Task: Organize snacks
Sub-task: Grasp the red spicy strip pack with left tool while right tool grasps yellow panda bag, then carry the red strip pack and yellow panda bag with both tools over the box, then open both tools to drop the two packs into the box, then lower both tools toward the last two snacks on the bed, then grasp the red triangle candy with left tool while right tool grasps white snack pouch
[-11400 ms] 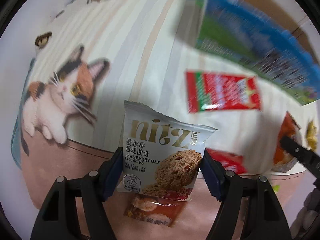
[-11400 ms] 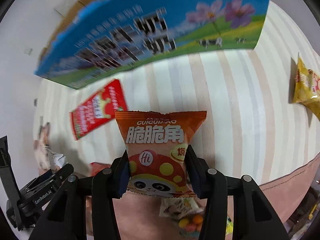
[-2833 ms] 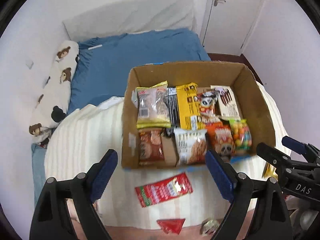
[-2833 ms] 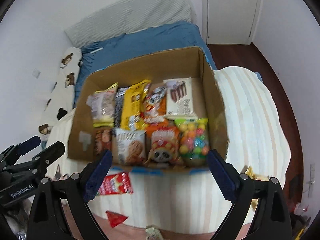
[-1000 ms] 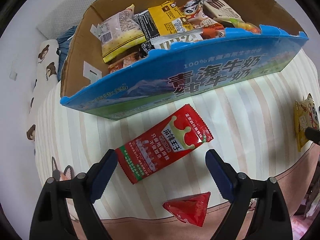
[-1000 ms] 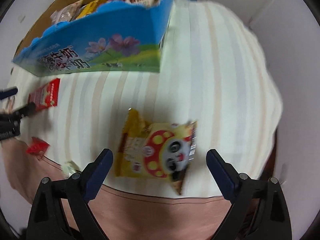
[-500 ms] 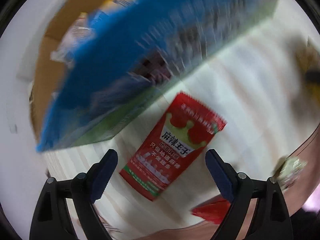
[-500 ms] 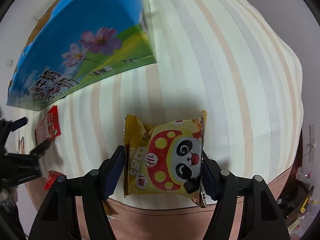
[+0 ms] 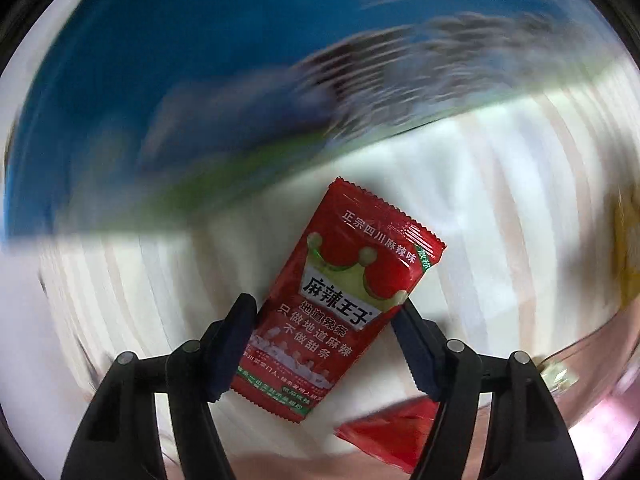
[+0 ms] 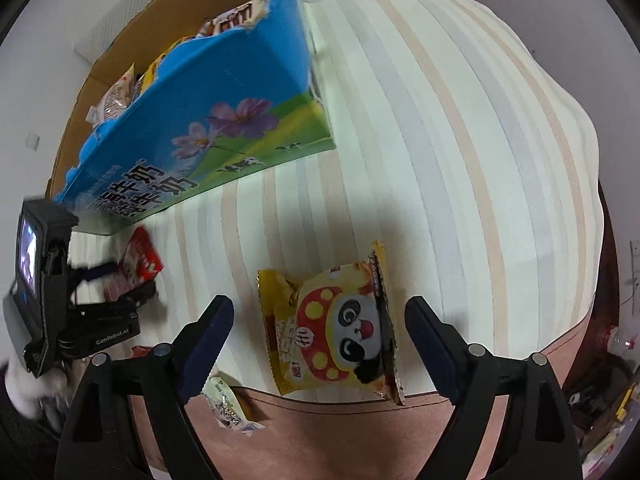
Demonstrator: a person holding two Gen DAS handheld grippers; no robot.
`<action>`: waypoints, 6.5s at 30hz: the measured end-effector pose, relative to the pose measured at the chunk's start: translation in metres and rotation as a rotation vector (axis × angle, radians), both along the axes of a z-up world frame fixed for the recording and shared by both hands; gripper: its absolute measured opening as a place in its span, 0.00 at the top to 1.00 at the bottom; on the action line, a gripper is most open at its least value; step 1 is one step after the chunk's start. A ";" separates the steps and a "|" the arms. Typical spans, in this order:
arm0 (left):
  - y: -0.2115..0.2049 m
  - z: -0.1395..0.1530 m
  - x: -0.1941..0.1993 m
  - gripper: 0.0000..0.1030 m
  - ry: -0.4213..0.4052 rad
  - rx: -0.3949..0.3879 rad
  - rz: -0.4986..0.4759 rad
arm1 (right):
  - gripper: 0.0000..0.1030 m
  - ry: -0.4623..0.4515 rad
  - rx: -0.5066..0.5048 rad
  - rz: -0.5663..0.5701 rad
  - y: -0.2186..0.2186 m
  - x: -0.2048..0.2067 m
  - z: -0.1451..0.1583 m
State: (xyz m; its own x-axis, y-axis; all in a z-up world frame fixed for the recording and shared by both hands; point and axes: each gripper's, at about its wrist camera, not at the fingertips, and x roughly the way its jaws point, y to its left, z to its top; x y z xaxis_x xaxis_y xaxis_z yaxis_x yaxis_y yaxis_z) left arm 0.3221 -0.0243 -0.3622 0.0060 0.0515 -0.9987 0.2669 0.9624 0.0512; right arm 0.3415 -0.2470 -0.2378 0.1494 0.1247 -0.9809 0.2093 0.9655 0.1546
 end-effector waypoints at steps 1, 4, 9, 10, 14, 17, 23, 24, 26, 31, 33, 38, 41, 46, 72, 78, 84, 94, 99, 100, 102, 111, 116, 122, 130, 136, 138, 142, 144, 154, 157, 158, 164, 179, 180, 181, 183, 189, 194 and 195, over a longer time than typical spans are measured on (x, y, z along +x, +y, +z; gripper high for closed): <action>0.006 0.000 -0.002 0.35 0.012 -0.022 0.046 | 0.13 0.001 0.001 -0.002 -0.003 0.002 0.000; 0.024 -0.002 -0.009 0.35 0.043 -0.058 0.159 | 0.13 0.011 0.001 0.011 -0.004 0.003 -0.003; 0.067 -0.011 -0.020 0.35 0.105 -0.155 0.379 | 0.13 0.049 -0.016 0.039 0.014 0.003 -0.024; 0.072 -0.014 -0.022 0.35 0.108 -0.167 0.394 | 0.13 0.059 -0.022 0.044 0.016 0.004 -0.028; 0.088 -0.023 -0.020 0.30 0.109 -0.168 0.354 | 0.13 0.081 -0.092 0.071 0.019 0.004 -0.041; 0.074 -0.031 -0.025 0.28 0.106 -0.124 0.254 | 0.13 0.073 -0.106 0.059 0.020 0.002 -0.044; 0.045 -0.025 -0.022 0.41 0.045 -0.047 0.142 | 0.29 0.052 -0.121 0.063 0.027 -0.005 -0.040; 0.044 -0.022 -0.022 0.44 0.030 -0.043 0.146 | 0.31 0.047 -0.121 0.063 0.026 -0.010 -0.036; 0.043 -0.014 -0.026 0.47 0.019 -0.041 0.162 | 0.34 0.033 -0.123 0.063 0.024 -0.013 -0.033; 0.050 0.007 -0.026 0.50 -0.027 -0.031 0.199 | 0.39 -0.001 -0.121 0.061 0.034 -0.030 -0.023; 0.051 0.016 -0.029 0.50 -0.046 -0.037 0.210 | 0.39 -0.014 -0.111 0.059 0.037 -0.036 -0.016; 0.065 0.065 -0.034 0.51 -0.102 -0.058 0.230 | 0.41 -0.045 -0.071 0.062 0.040 -0.062 0.007; 0.067 0.086 -0.041 0.51 -0.142 -0.073 0.228 | 0.41 -0.066 -0.051 0.072 0.043 -0.067 0.018; 0.067 0.121 -0.052 0.51 -0.199 -0.113 0.229 | 0.42 -0.106 -0.016 0.089 0.051 -0.075 0.038; 0.042 0.238 0.063 0.51 -0.254 -0.411 0.275 | 0.42 -0.392 0.139 0.161 0.089 0.042 0.194; 0.037 0.205 0.127 0.51 -0.176 -0.392 0.302 | 0.42 -0.328 0.128 0.143 0.077 0.112 0.177; 0.038 0.141 0.170 0.50 -0.028 -0.396 0.350 | 0.34 -0.203 0.147 0.120 0.077 0.165 0.120; 0.046 0.106 0.175 0.15 -0.012 -0.329 0.328 | 0.07 -0.037 0.069 0.149 0.085 0.189 0.053; 0.045 0.121 0.170 0.15 -0.076 -0.288 0.300 | 0.07 -0.049 0.039 0.143 0.087 0.186 0.056; 0.044 0.126 0.167 0.15 -0.095 -0.284 0.293 | 0.07 -0.053 0.030 0.145 0.087 0.185 0.058; 0.046 0.132 0.164 0.15 -0.131 -0.260 0.292 | 0.07 -0.068 0.007 0.148 0.089 0.180 0.064; 0.058 0.167 0.123 0.15 -0.295 -0.197 0.313 | 0.07 -0.148 -0.059 0.142 0.096 0.151 0.099; 0.061 0.182 0.096 0.15 -0.351 -0.184 0.329 | 0.07 -0.188 -0.067 0.150 0.102 0.127 0.114; 0.065 0.205 0.053 0.15 -0.425 -0.177 0.350 | 0.07 -0.246 -0.056 0.152 0.107 0.090 0.133; 0.059 0.233 -0.010 0.15 -0.532 -0.146 0.340 | 0.07 -0.360 -0.105 0.167 0.112 0.032 0.172; 0.055 0.250 -0.049 0.15 -0.590 -0.137 0.338 | 0.07 -0.432 -0.105 0.177 0.114 -0.013 0.199; 0.056 0.253 -0.062 0.15 -0.607 -0.143 0.351 | 0.07 -0.458 -0.120 0.181 0.116 -0.025 0.207; 0.055 0.259 -0.078 0.15 -0.631 -0.140 0.357 | 0.07 -0.488 -0.114 0.188 0.118 -0.046 0.217; 0.054 0.261 -0.086 0.15 -0.647 -0.125 0.350 | 0.07 -0.495 -0.108 0.184 0.118 -0.055 0.219; 0.058 0.214 -0.119 0.15 -0.536 -0.094 0.376 | 0.06 -0.338 0.041 0.170 0.111 -0.082 0.158; 0.065 0.173 -0.126 0.15 -0.437 -0.068 0.401 | 0.06 -0.203 0.095 0.157 0.108 -0.093 0.107; 0.065 0.163 -0.128 0.15 -0.419 -0.064 0.403 | 0.06 -0.161 0.107 0.151 0.108 -0.095 0.090; 0.070 0.095 -0.133 0.15 -0.245 -0.049 0.414 | 0.06 0.022 0.222 0.045 0.096 -0.106 -0.003; 0.049 0.031 -0.125 0.15 -0.079 -0.134 0.388 | 0.49 0.031 0.128 0.104 0.112 -0.114 -0.048; 0.047 0.025 -0.123 0.15 -0.071 -0.134 0.382 | 0.49 0.024 0.114 0.103 0.107 -0.116 -0.045; 0.045 0.021 -0.122 0.15 -0.065 -0.135 0.378 | 0.49 0.025 0.112 0.103 0.105 -0.117 -0.042; 0.038 0.012 -0.117 0.19 -0.065 -0.146 0.366 | 0.48 0.036 0.142 0.090 0.099 -0.117 -0.042; 0.034 0.006 -0.117 0.53 -0.107 -0.150 0.347 | 0.32 0.047 0.197 0.033 0.098 -0.107 -0.049; 0.035 0.009 -0.112 0.54 -0.119 -0.137 0.359 | 0.37 0.053 0.080 0.113 0.121 -0.104 -0.056; 0.036 0.010 -0.114 0.54 -0.123 -0.135 0.360 | 0.42 0.048 0.049 0.136 0.126 -0.105 -0.056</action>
